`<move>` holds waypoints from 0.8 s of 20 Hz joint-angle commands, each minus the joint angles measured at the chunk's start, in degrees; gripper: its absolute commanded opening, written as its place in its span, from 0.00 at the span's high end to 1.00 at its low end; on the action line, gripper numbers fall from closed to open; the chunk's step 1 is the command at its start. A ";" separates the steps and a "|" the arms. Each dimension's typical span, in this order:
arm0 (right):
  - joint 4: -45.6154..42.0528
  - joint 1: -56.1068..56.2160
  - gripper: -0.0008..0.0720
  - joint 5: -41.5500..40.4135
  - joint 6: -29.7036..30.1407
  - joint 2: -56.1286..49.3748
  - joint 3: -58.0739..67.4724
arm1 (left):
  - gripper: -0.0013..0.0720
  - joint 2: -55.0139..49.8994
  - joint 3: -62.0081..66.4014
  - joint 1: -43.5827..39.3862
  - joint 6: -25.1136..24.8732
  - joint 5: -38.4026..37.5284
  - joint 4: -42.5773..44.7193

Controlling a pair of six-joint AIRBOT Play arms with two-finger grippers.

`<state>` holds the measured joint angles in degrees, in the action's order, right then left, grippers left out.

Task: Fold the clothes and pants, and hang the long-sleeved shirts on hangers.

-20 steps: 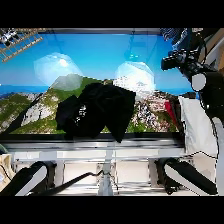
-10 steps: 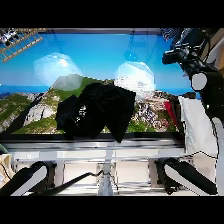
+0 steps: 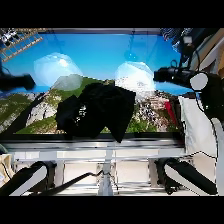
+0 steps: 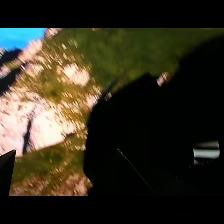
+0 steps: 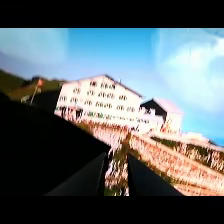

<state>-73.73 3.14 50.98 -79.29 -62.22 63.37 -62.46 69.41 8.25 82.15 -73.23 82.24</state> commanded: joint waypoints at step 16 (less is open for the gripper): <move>26.86 26.97 0.29 -0.48 17.66 -4.57 -26.82 | 0.03 1.11 -33.38 1.49 -26.88 7.04 -18.91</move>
<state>-47.27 23.49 60.51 -59.64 -64.03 37.30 -61.36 37.34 9.69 57.30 -70.81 64.45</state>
